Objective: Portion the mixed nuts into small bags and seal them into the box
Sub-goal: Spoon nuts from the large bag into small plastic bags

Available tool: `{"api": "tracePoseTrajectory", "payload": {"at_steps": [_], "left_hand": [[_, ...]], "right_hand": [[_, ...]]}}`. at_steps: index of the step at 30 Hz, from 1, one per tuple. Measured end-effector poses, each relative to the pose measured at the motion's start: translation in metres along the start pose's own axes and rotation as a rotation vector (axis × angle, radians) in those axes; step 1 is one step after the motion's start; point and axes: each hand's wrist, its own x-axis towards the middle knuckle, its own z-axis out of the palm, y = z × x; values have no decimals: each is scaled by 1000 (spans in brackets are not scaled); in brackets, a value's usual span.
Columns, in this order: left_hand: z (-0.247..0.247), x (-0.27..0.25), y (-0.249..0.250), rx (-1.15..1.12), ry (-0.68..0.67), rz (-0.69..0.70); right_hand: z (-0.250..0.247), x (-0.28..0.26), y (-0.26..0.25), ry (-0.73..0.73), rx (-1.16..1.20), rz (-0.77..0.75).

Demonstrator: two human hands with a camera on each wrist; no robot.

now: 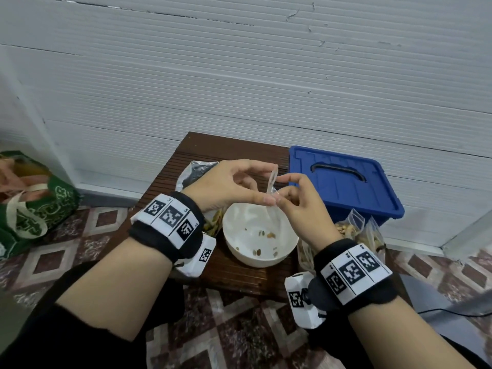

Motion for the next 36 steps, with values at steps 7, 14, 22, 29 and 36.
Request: {"api": "tracePoseTrajectory", "payload": {"at_steps": [7, 14, 22, 29, 36], "left_hand": [[-5, -7, 2, -33, 137, 123], [-22, -17, 17, 293, 254, 251], [-40, -26, 16, 480, 341, 330], [-67, -40, 17, 560, 503, 327], [-95, -46, -9, 574, 576, 84]], "right_hand": [[11, 8, -9, 93, 28, -63], [14, 9, -47, 132, 141, -134], [25, 23, -60, 165, -121, -124], [43, 31, -59, 179, -103, -138], [58, 45, -38, 158, -291, -64]]}}
